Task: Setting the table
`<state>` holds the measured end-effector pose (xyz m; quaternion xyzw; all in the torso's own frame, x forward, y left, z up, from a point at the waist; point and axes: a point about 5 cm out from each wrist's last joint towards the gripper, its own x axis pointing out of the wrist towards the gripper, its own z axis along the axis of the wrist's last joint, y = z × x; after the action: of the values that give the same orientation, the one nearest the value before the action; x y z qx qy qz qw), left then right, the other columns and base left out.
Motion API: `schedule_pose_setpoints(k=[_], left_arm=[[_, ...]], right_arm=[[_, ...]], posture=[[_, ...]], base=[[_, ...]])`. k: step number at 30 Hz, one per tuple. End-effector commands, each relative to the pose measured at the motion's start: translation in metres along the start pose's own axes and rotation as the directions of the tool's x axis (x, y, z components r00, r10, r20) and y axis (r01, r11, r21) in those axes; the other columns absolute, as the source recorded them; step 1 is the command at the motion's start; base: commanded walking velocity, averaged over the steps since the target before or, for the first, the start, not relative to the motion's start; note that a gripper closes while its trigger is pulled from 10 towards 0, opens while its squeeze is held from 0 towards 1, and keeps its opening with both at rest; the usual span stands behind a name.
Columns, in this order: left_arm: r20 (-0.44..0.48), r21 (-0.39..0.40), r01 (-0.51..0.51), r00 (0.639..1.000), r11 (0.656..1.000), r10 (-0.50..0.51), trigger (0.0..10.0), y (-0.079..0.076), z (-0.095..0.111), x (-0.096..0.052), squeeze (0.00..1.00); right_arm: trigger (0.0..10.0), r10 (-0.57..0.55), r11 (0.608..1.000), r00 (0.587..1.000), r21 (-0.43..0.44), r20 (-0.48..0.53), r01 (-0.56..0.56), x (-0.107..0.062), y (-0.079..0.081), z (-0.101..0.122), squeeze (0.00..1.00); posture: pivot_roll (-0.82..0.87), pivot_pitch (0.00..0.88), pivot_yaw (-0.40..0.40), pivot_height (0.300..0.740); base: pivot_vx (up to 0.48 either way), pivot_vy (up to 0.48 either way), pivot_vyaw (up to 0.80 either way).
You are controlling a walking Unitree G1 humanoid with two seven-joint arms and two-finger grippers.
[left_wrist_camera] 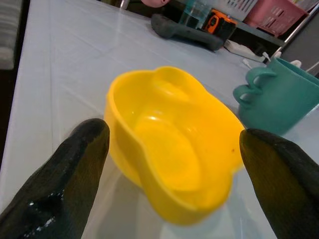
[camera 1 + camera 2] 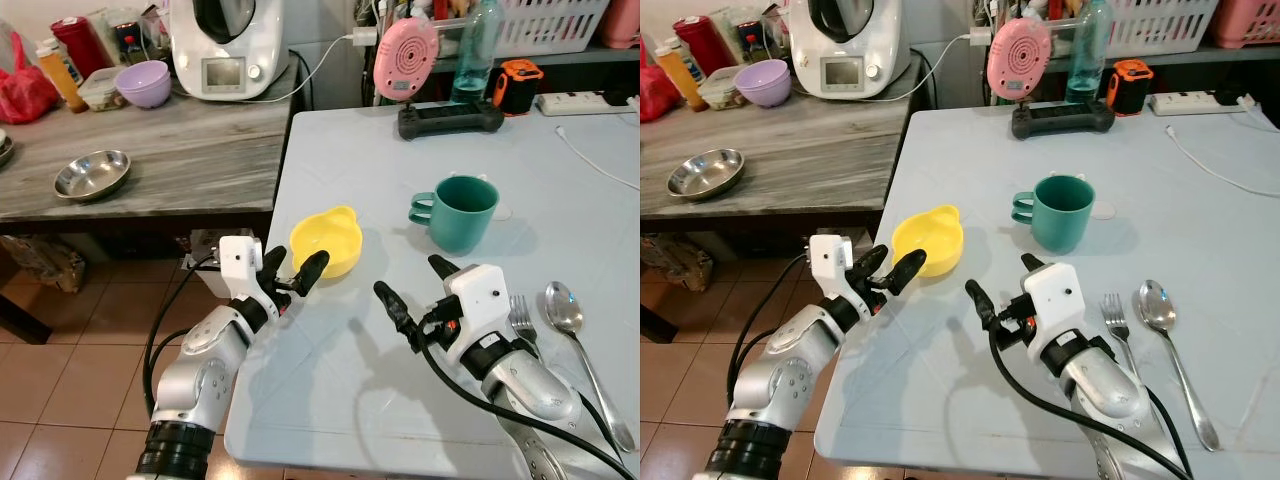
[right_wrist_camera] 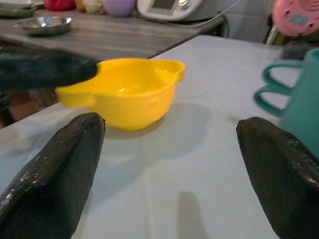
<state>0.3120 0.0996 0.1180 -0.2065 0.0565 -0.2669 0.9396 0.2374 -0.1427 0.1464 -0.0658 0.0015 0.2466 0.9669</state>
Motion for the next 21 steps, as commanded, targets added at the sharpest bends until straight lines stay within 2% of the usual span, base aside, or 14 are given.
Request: schedule_pose_setpoints(k=[1, 3, 4, 5, 6, 7, 8, 9, 10, 14, 21], left_arm=[[-0.013, 0.018, -0.039, 0.999, 0.999, 0.039, 10.0, 0.006, 0.000, 0.000, 0.00], [-0.016, 0.024, -0.056, 0.998, 0.998, 0.056, 10.0, 0.008, 0.001, 0.002, 0.00], [-0.008, 0.037, -0.099, 0.995, 0.994, 0.099, 9.1, 0.013, 0.006, 0.006, 0.00], [-0.008, 0.037, -0.099, 0.995, 0.994, 0.099, 9.1, 0.013, 0.006, 0.006, 0.00], [-0.007, 0.040, -0.116, 0.993, 0.992, 0.116, 5.5, 0.015, 0.008, 0.006, 0.00], [-0.004, 0.040, -0.134, 0.991, 0.990, 0.135, 3.9, 0.018, 0.009, 0.006, 0.00], [-0.015, 0.034, -0.170, 0.985, 0.985, 0.170, 1.8, 0.022, 0.010, 0.006, 0.00], [-0.015, 0.034, -0.170, 0.985, 0.985, 0.170, 1.8, 0.022, 0.010, 0.006, 0.00], [-0.037, 0.023, -0.200, 0.979, 0.980, 0.201, 0.0, 0.026, 0.008, 0.005, 0.00], [-0.071, -0.017, -0.240, 0.968, 0.971, 0.239, 0.0, 0.030, 0.006, 0.004, 0.00], [-0.080, -0.038, -0.245, 0.967, 0.969, 0.241, 0.0, 0.032, 0.007, 0.003, 0.00]], right_arm=[[10.0, 0.033, 0.999, 0.999, 0.004, 0.005, -0.033, -0.001, 0.006, 0.002, 0.36], [10.0, 0.032, 0.999, 0.999, 0.005, 0.003, -0.032, -0.002, 0.006, 0.002, 0.36], [10.0, 0.024, 1.000, 1.000, 0.004, -0.004, -0.024, -0.002, 0.005, 0.001, 0.36], [10.0, 0.024, 1.000, 1.000, 0.004, -0.004, -0.024, -0.002, 0.005, 0.001, 0.36], [10.0, 0.024, 1.000, 1.000, 0.007, -0.005, -0.024, -0.002, 0.005, 0.001, 0.36], [10.0, 0.027, 1.000, 1.000, 0.008, -0.003, -0.027, -0.001, 0.006, 0.001, 0.36], [10.0, 0.033, 0.999, 0.999, 0.010, -0.002, -0.033, 0.000, 0.008, 0.001, 0.36], [10.0, 0.033, 0.999, 0.999, 0.010, -0.002, -0.033, 0.000, 0.008, 0.001, 0.36], [10.0, 0.043, 0.999, 0.999, 0.009, -0.003, -0.043, 0.002, 0.010, 0.000, 0.36], [10.0, 0.051, 0.999, 0.999, 0.008, 0.000, -0.051, 0.004, 0.012, 0.001, 0.36], [10.0, 0.071, 0.997, 0.997, 0.004, 0.004, -0.072, 0.007, 0.015, 0.001, 0.36]], posture=[[-0.24, 0.125, 0.152, 0.740], [-0.23, 0.125, 0.152, 0.740], [-0.23, 0.128, 0.156, 0.740], [-0.23, 0.128, 0.156, 0.740], [-0.22, 0.128, 0.156, 0.740], [-0.22, 0.127, 0.157, 0.740], [-0.22, 0.127, 0.157, 0.740], [-0.22, 0.127, 0.157, 0.740], [-0.21, 0.125, 0.158, 0.740], [-0.20, 0.124, 0.157, 0.740], [-0.19, 0.122, 0.154, 0.740]], base=[[0.000, 0.000, 0.00], [0.000, 0.000, 0.00], [0.000, 0.000, 0.00], [0.000, 0.000, 0.00], [0.000, 0.000, 0.00], [0.000, 0.000, 0.00], [0.000, 0.000, 0.00], [0.000, 0.000, 0.00], [0.000, 0.000, 0.00], [0.000, 0.000, 0.00], [0.000, 0.000, 0.00]])
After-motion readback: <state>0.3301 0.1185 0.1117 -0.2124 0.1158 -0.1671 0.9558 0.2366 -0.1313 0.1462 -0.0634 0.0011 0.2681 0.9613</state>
